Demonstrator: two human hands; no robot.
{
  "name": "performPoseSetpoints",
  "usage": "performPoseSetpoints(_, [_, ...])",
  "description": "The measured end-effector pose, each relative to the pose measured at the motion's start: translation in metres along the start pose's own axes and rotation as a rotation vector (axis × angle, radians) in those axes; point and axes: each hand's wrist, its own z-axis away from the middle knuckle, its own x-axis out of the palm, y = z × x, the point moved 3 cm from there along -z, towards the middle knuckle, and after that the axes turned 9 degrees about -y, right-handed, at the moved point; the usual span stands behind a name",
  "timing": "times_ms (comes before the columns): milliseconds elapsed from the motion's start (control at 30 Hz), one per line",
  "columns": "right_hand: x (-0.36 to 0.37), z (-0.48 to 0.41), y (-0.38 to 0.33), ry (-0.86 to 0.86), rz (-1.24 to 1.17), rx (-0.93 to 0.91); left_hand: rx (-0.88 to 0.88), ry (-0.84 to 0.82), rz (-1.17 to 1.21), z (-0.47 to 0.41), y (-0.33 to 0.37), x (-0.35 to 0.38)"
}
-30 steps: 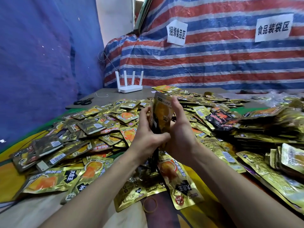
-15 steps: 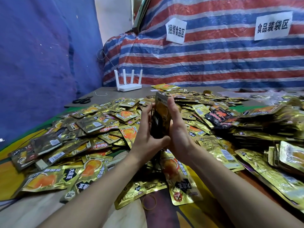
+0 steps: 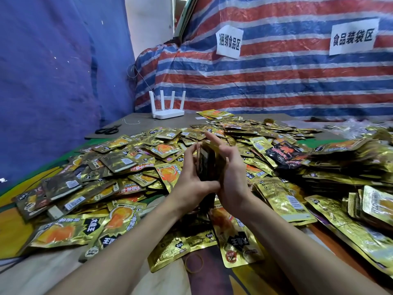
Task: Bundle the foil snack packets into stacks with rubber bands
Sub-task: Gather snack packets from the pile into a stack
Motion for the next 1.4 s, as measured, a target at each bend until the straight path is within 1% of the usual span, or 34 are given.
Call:
performPoseSetpoints(33, [0.002, 0.001, -0.002, -0.034, 0.067, -0.022, 0.007, -0.001, -0.018, 0.0, 0.001, 0.0])
performPoseSetpoints(100, [0.005, 0.004, -0.004, -0.088, 0.285, -0.034, 0.028, -0.007, -0.082, 0.002, 0.004, 0.001])
performPoseSetpoints(167, [0.005, 0.003, 0.0, -0.074, 0.436, -0.034, 0.046, -0.001, -0.183, 0.003, 0.008, 0.004])
performPoseSetpoints(333, [0.004, 0.0, 0.001, -0.106, 0.493, -0.051, 0.021, -0.045, -0.187, 0.006, 0.01, 0.012])
performPoseSetpoints(433, [0.002, 0.001, 0.0, -0.043, 0.535, -0.072, -0.085, -0.13, -0.16, 0.006, 0.006, 0.006])
performPoseSetpoints(500, [0.001, 0.002, 0.0, 0.001, 0.565, -0.069, -0.117, -0.155, -0.161, 0.004, 0.006, -0.001])
performPoseSetpoints(633, [-0.001, 0.004, 0.0, -0.043, 0.64, -0.064, -0.089, -0.075, -0.265, -0.002, 0.013, -0.01])
performPoseSetpoints(700, [-0.001, 0.005, 0.003, -0.073, 0.615, -0.043, -0.094, -0.072, -0.26, 0.0, 0.012, -0.008])
performPoseSetpoints(767, [-0.001, 0.004, 0.006, -0.091, 0.573, -0.02, -0.092, -0.036, -0.203, 0.003, 0.009, -0.006])
performPoseSetpoints(933, [0.007, 0.004, 0.0, -0.161, 0.512, -0.087, 0.046, 0.096, -0.096, 0.008, 0.013, 0.0])
performPoseSetpoints(1033, [0.01, 0.006, 0.0, -0.204, 0.402, -0.065, 0.05, 0.154, -0.06, 0.008, 0.011, 0.003])
performPoseSetpoints(1133, [0.012, 0.008, 0.004, -0.207, 0.288, -0.023, 0.029, 0.18, -0.035, 0.009, 0.005, 0.006])
performPoseSetpoints(1233, [0.01, 0.005, 0.011, -0.175, 0.319, 0.056, 0.017, 0.166, -0.008, 0.006, 0.004, 0.009])
performPoseSetpoints(1300, [0.007, 0.002, 0.014, -0.134, 0.354, 0.09, 0.016, 0.174, -0.044, 0.004, 0.005, 0.01])
performPoseSetpoints(1400, [0.005, 0.0, 0.016, -0.126, 0.282, 0.131, 0.01, 0.191, -0.089, 0.004, 0.005, 0.01])
